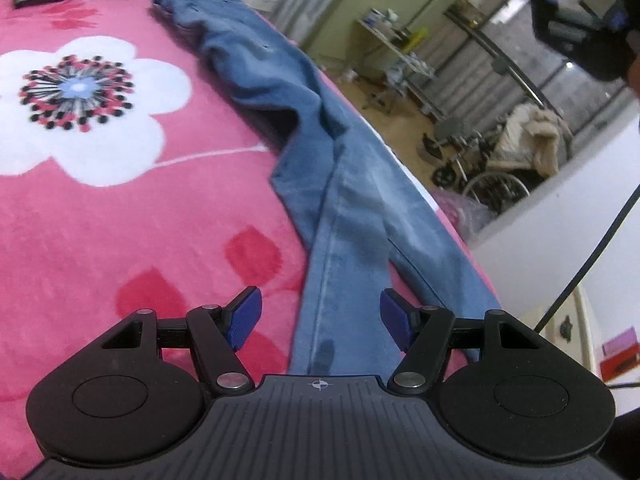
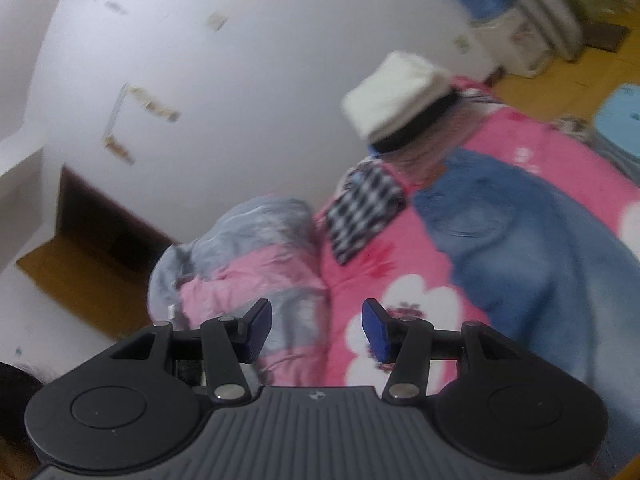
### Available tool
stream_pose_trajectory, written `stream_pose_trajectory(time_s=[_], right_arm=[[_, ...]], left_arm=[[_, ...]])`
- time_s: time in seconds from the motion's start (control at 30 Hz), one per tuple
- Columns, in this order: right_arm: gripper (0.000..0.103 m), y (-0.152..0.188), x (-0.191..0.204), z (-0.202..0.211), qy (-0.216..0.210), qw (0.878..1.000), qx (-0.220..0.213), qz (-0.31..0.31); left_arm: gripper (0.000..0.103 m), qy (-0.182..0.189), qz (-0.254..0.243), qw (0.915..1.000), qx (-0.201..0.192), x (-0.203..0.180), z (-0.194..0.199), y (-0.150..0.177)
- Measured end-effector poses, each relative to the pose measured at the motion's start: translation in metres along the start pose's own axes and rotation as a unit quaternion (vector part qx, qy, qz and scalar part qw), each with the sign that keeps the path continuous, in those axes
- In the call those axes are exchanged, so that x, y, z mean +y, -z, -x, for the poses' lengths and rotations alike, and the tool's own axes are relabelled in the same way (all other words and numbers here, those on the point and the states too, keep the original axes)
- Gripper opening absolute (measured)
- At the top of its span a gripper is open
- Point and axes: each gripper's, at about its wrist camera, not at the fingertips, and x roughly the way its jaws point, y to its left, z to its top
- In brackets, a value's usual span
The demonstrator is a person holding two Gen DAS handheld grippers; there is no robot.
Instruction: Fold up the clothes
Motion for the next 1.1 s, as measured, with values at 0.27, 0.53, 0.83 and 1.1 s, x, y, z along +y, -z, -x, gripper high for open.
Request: stream_pose_trajectory(time_s=[0.27,0.53,0.83,1.1], right_arm=[[0.053,0.039,-0.082,0.031,0.095,0.991,-0.01,-0.089],[0.053,0.056,-0.126,0.001,0.121,0.988,0.038,-0.091],[0.053,0.072,-0.127,0.001,0.103,0.989,0.058,-0.094],[0.053,0.079,-0.117,0.02,0.124,0.99,0.047,-0.054]], left_arm=[[0.065,-0.022,-0.018,0.9992,0.028,-0.006,-0.001,0.021],[0.064,-0.053,-0.032,0.9971,0.045,-0.006,-0.015,0.034],[0.057,-0.083,-0.061,0.9943,0.03,-0.018,-0.024,0.046],[0.029,-0.095,-0.051,0.9938,0.026,-0.027,-0.028,0.051]])
